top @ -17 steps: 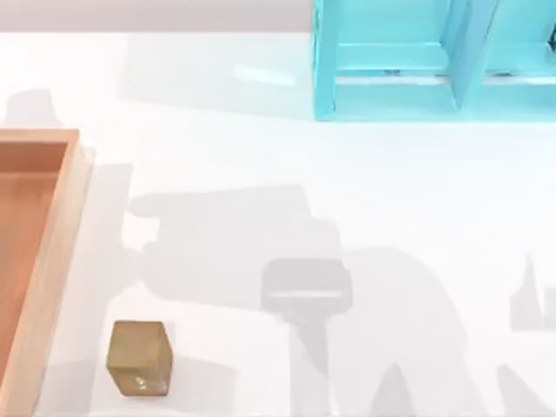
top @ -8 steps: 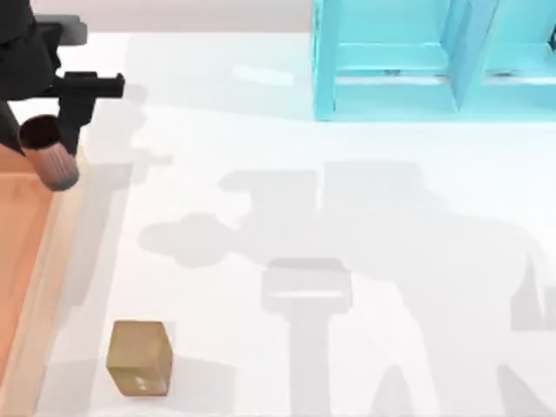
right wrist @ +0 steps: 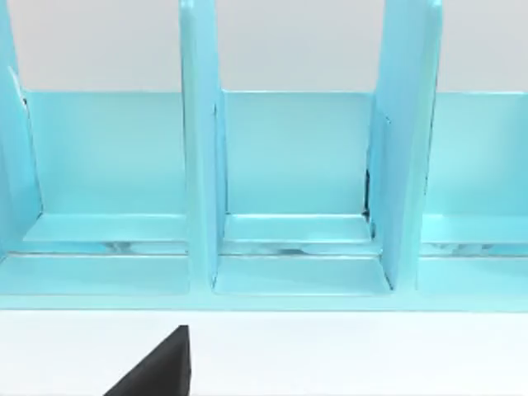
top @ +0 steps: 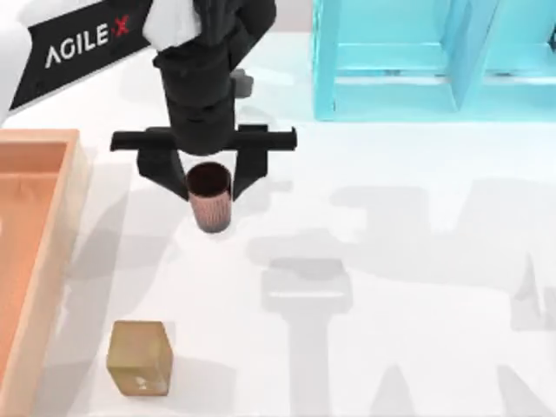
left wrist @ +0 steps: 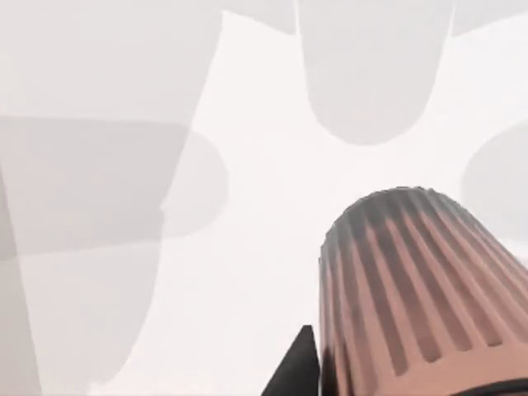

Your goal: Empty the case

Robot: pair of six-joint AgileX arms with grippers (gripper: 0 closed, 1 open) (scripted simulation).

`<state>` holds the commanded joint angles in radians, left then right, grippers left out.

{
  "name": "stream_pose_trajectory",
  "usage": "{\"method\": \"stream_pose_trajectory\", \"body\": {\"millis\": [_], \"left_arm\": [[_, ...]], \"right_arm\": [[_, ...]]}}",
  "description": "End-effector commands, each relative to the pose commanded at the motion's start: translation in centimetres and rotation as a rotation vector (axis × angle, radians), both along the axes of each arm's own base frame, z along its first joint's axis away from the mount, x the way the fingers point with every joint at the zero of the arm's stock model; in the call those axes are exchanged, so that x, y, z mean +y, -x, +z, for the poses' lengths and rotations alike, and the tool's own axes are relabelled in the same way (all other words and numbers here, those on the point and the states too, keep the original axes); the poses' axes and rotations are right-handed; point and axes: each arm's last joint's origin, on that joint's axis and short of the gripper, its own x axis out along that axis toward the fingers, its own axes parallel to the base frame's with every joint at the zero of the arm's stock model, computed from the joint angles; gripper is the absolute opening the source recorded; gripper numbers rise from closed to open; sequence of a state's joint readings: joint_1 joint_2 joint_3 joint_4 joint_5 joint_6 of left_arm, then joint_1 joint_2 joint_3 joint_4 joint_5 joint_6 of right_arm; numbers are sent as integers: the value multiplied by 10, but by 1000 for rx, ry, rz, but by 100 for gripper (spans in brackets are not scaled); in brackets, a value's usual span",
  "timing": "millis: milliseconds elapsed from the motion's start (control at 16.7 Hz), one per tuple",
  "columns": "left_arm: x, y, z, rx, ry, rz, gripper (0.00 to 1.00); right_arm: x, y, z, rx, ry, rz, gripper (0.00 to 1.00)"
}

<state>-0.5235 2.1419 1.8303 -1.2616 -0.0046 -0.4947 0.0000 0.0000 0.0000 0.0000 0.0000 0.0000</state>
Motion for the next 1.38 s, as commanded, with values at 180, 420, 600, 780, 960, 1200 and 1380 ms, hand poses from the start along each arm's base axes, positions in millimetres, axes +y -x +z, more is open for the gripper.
{"method": "stream_pose_trajectory", "body": {"millis": [180, 420, 600, 780, 960, 1200, 1380], "left_arm": [[-17, 7, -5, -2, 0, 0, 0], [-16, 7, -5, -1, 1, 1, 0], [-16, 6, -21, -3, 2, 0, 0], [-17, 7, -42, -2, 1, 0, 0], [-17, 7, -50, -2, 0, 0, 0], [-17, 7, -50, -2, 0, 0, 15], [-17, 7, -50, -2, 0, 0, 38]], "right_arm": [[0, 0, 0, 0, 0, 0, 100], [0, 0, 0, 0, 0, 0, 100], [0, 0, 0, 0, 0, 0, 100], [0, 0, 0, 0, 0, 0, 100], [0, 0, 0, 0, 0, 0, 100], [0, 0, 0, 0, 0, 0, 100], [0, 0, 0, 0, 0, 0, 100]]}}
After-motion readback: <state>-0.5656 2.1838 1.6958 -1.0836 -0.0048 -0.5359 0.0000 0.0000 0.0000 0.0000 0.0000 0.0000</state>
